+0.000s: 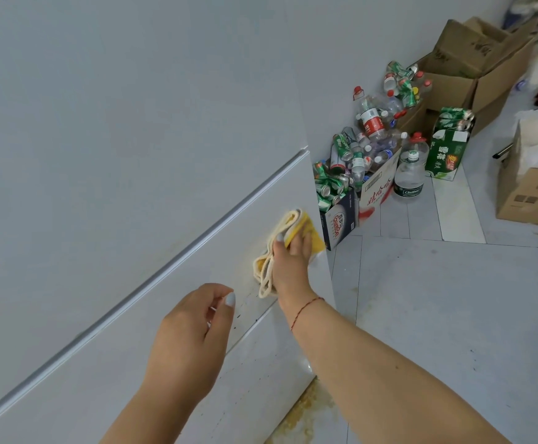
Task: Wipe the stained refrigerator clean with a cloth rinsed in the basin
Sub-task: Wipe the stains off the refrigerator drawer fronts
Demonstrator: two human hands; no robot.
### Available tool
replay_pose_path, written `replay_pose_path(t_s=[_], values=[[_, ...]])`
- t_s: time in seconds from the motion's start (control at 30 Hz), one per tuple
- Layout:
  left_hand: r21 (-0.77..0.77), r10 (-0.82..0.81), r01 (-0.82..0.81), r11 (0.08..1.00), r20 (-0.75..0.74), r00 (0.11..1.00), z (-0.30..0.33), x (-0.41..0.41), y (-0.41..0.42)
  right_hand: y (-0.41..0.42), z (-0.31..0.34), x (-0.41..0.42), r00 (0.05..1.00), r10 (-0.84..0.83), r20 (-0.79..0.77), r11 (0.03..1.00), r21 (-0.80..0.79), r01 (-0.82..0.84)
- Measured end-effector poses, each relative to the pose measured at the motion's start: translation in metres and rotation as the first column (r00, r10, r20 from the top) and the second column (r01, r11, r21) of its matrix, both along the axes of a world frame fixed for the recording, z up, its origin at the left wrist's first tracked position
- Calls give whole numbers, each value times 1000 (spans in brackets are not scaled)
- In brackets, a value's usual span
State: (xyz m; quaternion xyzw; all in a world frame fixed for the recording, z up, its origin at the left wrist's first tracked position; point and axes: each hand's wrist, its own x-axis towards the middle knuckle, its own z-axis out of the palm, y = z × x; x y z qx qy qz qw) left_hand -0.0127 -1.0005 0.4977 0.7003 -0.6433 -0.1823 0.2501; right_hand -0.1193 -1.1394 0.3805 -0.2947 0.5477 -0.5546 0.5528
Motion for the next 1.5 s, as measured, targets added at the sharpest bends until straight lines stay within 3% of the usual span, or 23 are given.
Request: replay_pose_path(t_s=[0.13, 0.27, 0.4, 0.53, 0.67, 0.8, 1.07, 1.17, 1.27, 1.4, 1.5], values=[[2, 18, -18, 1000, -23, 1000, 1, 3, 2, -25, 2, -25, 994, -37, -103, 995, -91, 27], [15, 63, -62, 998, -52, 997, -1, 12, 10, -57, -25, -38, 993, -97, 66, 992, 88, 91], [18, 100, -99, 995, -56, 993, -2, 21, 16, -92, -122, -22, 990, -44, 137, 950, 312, -1], [20, 121, -120, 993, -63, 991, 0, 22, 21, -67, -142, 16, 966, -20, 257, 917, 389, -84], [9, 134, -133, 991, -64, 989, 1, 25, 25, -8, -43, 42, 963, 13, 269, 946, 309, -99], [3, 143, -143, 990, -63, 988, 1, 27, 29, 31, 46, 47, 997, 75, 28, 995, 62, -77], [4, 176, -176, 984, -58, 983, 4, 46, 51, 37, 27, 46, 967, -47, -250, 991, -133, 14], [-2, 192, -193, 981, -44, 980, 4, 55, 61, 35, 22, 54, 988, -85, -130, 995, -54, 78], [6, 205, -205, 979, -38, 978, 5, 60, 71, 41, 15, 71, 985, -128, 117, 980, 166, 107], [11, 210, -210, 978, -33, 977, 6, 62, 82, 67, 22, 91, 892, -184, 413, 865, 499, -53], [1, 213, -213, 977, -26, 977, 8, 64, 88, 75, 35, 105, 863, -153, 481, 853, 506, -131]])
